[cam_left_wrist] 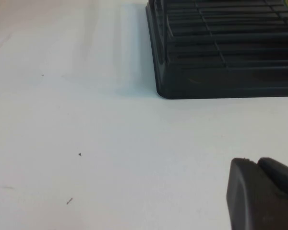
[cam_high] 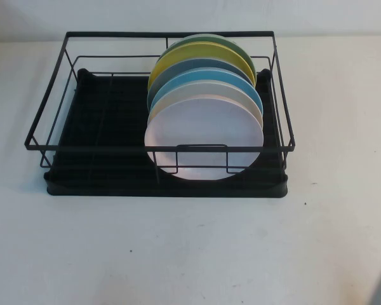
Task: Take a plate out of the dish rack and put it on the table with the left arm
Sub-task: Grasp the plate from the shelf
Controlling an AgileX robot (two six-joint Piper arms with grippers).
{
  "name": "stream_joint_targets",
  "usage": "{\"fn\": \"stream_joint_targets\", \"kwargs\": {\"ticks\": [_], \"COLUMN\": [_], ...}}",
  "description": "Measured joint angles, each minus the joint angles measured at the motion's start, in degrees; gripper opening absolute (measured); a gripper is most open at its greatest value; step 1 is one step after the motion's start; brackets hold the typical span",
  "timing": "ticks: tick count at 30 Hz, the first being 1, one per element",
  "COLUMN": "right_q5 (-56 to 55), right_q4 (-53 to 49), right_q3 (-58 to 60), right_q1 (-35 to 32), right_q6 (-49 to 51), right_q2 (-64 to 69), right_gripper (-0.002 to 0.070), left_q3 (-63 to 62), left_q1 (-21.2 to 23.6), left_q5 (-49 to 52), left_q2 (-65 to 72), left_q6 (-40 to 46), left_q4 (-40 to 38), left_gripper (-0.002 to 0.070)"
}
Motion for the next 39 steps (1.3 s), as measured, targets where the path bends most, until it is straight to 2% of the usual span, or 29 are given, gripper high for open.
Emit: {"fn": "stream_joint_targets", "kwargs": {"ticks": [29,34,39], "right_q5": [0.0,0.0,0.0], "right_q4": [0.0,0.0,0.0], "right_q3": [0.0,0.0,0.0], "right_q1": [0.0,0.0,0.0], "right_q6": [0.0,0.0,0.0], "right_q2": [0.0,0.0,0.0], "right_gripper": [-0.002,-0.002,-0.002], "left_q3": [0.0,0.0,0.3], "left_q1": [0.0,0.0,0.0], "left_q5": [0.0,0.0,-2.3], "left_q2": [0.0,0.0,0.0], "left_q6": [0.0,0.0,-2.1], "left_q4": [-0.9,-4.1,-10.8], "left_gripper": [-0.0003,-0.0003,-0.0003]}}
